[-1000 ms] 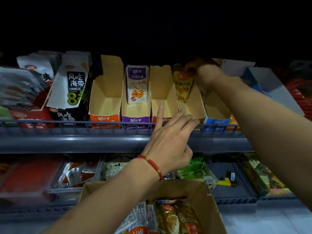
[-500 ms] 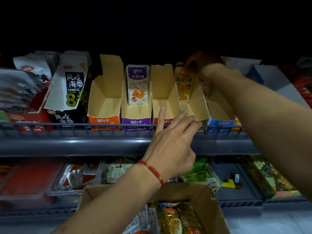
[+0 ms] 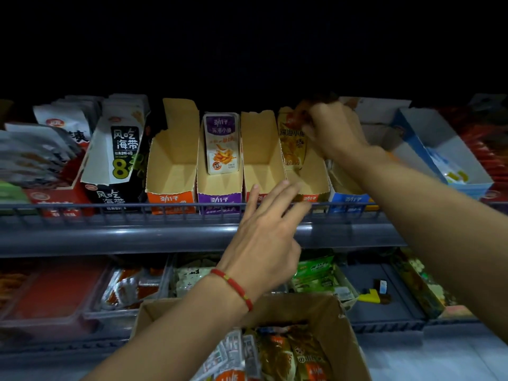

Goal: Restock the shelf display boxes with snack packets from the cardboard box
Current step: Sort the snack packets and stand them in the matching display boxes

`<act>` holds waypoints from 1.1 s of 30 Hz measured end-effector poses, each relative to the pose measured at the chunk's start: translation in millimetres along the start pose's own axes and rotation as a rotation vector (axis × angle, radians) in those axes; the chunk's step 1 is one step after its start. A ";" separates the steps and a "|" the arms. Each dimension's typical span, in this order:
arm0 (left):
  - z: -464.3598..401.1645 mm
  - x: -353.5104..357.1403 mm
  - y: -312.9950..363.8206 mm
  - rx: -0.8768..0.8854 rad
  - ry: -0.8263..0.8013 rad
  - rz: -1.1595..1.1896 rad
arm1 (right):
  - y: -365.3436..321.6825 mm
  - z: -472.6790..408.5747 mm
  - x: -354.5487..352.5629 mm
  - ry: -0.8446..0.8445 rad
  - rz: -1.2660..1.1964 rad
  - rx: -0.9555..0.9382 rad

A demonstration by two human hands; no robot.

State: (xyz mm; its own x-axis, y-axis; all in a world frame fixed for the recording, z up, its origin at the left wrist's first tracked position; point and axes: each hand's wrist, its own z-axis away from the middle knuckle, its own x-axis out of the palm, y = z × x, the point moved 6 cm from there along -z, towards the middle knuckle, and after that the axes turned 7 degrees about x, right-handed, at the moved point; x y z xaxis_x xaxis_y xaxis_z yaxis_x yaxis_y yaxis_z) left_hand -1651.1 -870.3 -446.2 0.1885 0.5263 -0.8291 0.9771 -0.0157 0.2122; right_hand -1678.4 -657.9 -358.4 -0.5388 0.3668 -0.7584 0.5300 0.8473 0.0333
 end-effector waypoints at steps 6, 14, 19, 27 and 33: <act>85.1 -8.2 -3.0 0.067 0.179 -0.046 | -24.1 120.4 -61.5 0.210 -0.235 -0.125; 162.9 123.4 -17.5 -0.377 -0.571 0.134 | -46.8 286.3 22.1 -0.769 -0.218 -0.046; 152.5 176.8 11.7 -0.281 -0.612 0.251 | -31.5 286.5 39.4 -0.847 -0.191 -0.006; 141.4 228.8 27.5 -0.166 -0.730 0.039 | -3.1 277.2 44.1 -0.803 -0.283 0.130; 151.6 236.1 23.5 -0.080 -0.733 0.018 | -5.2 278.2 42.9 -0.839 -0.285 0.127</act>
State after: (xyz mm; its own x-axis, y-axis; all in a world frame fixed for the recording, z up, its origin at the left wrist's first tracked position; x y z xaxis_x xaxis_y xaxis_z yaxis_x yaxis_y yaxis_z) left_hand -1568.6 -875.3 -715.4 0.2494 -0.1768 -0.9521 0.9683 0.0577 0.2429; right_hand -1522.2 -753.4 -572.2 -0.0313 -0.2947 -0.9551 0.5450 0.7960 -0.2634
